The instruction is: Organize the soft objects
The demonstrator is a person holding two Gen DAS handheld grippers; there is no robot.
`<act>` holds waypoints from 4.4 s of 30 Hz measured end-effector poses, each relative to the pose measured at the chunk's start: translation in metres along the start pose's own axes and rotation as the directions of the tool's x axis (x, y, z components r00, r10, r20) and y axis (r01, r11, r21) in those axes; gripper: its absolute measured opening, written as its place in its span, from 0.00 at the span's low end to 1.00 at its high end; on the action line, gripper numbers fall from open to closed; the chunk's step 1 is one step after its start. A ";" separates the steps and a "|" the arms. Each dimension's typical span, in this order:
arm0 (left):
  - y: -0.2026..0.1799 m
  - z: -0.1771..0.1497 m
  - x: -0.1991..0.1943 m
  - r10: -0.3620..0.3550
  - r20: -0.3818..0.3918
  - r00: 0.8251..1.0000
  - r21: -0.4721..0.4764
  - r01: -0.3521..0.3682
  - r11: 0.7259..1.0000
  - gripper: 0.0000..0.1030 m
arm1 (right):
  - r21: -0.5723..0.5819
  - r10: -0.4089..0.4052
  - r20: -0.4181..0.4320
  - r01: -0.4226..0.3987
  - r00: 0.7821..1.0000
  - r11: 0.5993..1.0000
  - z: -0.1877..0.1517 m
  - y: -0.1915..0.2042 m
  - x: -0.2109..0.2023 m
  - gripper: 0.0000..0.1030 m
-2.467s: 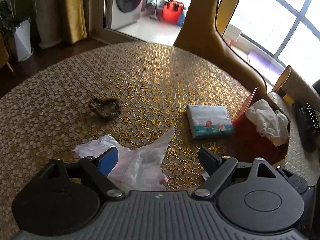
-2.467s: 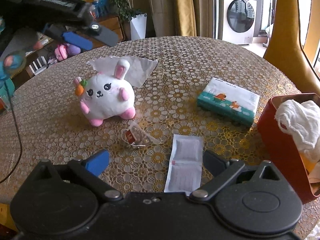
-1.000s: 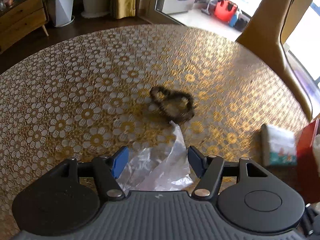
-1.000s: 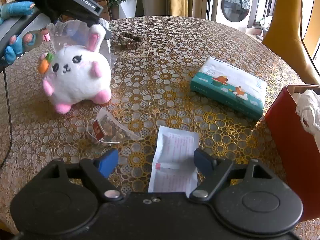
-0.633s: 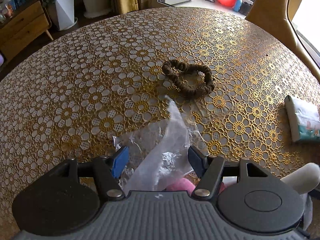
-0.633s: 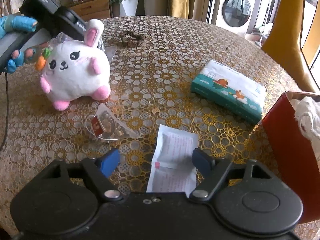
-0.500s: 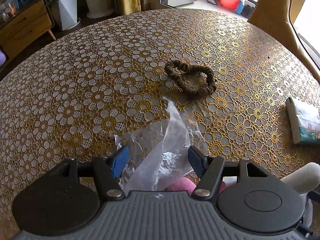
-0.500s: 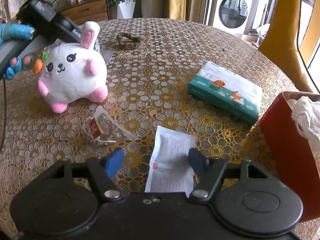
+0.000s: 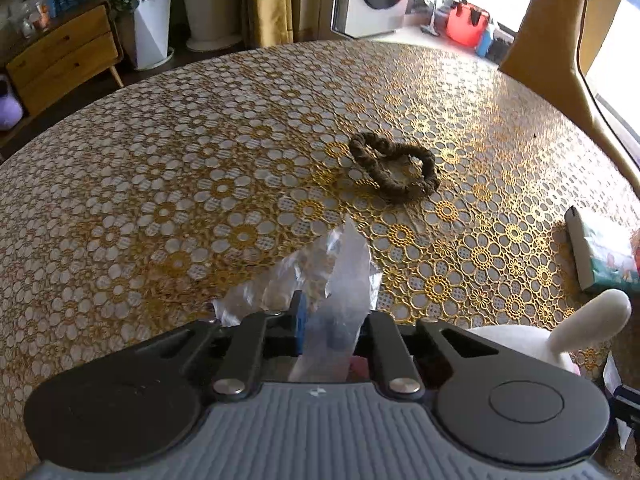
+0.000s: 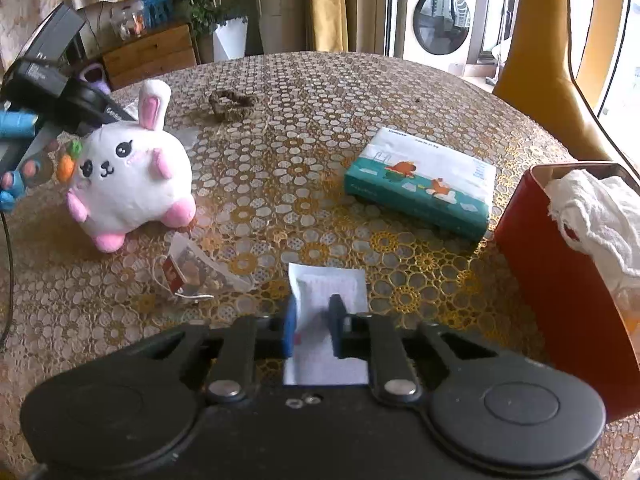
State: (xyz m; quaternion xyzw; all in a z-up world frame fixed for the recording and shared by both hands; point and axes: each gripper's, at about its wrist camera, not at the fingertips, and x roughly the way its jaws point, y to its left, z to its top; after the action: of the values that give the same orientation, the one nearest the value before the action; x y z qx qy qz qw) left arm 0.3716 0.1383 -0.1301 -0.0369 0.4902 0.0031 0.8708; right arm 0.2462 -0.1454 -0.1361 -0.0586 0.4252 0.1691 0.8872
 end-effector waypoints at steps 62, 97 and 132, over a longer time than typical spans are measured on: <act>0.026 0.003 -0.057 -0.097 0.053 0.994 -0.054 0.100 0.994 0.93 | 0.123 0.065 0.001 -0.064 0.998 0.990 -0.007 -0.025 -0.023 0.73; 0.037 -0.016 0.000 0.081 0.069 0.994 -0.020 -0.080 0.997 0.29 | 0.066 -0.110 -0.031 0.112 0.993 0.991 -0.003 -0.001 0.004 0.47; 0.043 -0.034 -0.129 -0.049 0.210 0.976 -0.150 0.081 0.985 0.09 | 0.170 0.033 0.181 -0.064 0.983 0.983 -0.004 -0.030 -0.082 0.06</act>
State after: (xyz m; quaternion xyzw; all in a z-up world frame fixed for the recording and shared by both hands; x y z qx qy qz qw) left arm 0.2741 0.1829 -0.0401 -0.1212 0.3941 0.0171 0.9109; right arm 0.2059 -0.1950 -0.0759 0.0452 0.3588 0.1573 0.9190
